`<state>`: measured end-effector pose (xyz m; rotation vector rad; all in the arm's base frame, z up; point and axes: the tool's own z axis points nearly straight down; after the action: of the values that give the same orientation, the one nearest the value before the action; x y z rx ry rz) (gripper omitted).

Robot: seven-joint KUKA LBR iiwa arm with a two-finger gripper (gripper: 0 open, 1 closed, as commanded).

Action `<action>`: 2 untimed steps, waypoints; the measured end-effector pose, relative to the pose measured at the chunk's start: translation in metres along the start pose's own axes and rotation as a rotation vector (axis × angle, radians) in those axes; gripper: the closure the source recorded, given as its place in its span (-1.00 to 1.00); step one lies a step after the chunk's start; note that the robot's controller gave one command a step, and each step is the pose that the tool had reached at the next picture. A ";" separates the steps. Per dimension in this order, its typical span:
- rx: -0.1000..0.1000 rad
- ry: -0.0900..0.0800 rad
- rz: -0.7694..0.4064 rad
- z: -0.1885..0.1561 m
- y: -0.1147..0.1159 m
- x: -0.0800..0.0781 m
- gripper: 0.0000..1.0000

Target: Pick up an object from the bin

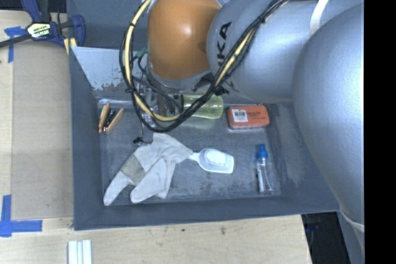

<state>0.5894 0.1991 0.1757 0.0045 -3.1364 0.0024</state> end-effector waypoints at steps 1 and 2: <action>-0.003 -0.008 0.004 -0.005 -0.001 -0.002 1.00; -0.003 -0.008 0.005 -0.005 -0.001 -0.002 -1.00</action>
Offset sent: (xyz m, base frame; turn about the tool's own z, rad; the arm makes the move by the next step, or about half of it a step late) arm 0.0000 0.0000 0.0000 0.0000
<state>0.5913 0.1982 0.1810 -0.0029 -3.1442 -0.0019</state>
